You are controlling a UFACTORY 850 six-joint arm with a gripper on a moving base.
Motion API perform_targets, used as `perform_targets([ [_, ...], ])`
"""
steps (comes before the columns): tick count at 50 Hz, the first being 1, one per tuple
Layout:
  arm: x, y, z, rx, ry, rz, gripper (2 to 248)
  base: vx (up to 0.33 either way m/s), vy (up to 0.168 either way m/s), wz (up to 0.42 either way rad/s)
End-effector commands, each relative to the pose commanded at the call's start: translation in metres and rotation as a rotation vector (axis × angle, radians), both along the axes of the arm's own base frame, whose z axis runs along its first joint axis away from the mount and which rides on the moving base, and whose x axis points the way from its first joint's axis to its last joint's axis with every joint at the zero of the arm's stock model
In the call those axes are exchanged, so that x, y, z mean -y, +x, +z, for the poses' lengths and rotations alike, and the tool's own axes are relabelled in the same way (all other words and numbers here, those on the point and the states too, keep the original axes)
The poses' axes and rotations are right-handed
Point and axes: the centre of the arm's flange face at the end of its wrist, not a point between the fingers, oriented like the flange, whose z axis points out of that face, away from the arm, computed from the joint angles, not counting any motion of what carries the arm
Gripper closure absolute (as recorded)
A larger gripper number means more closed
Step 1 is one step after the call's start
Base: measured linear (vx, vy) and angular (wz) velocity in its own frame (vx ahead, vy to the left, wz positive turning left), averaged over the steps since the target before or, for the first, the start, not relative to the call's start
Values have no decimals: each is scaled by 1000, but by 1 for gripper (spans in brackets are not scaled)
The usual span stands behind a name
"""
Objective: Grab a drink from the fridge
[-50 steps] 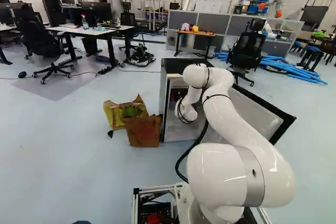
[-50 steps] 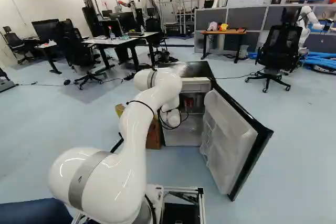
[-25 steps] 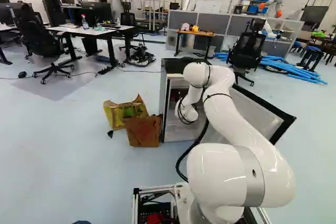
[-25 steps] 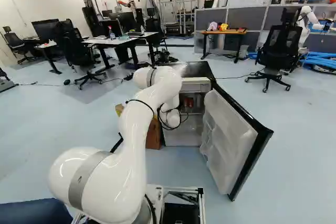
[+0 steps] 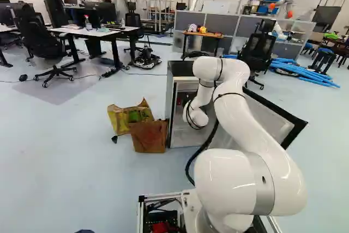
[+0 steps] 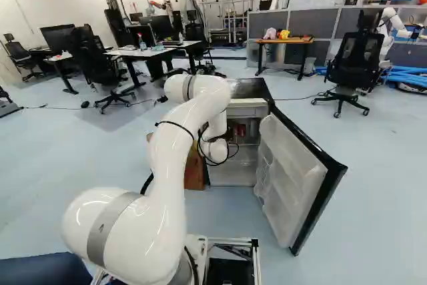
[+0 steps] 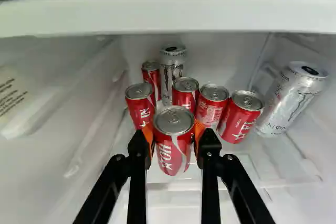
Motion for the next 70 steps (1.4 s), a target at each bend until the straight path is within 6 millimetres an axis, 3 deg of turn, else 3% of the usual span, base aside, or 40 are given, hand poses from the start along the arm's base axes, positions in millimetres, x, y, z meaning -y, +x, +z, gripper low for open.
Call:
perform_targets([
  [70,-21,-136,127,-100,21,-14,154,0,0,0],
])
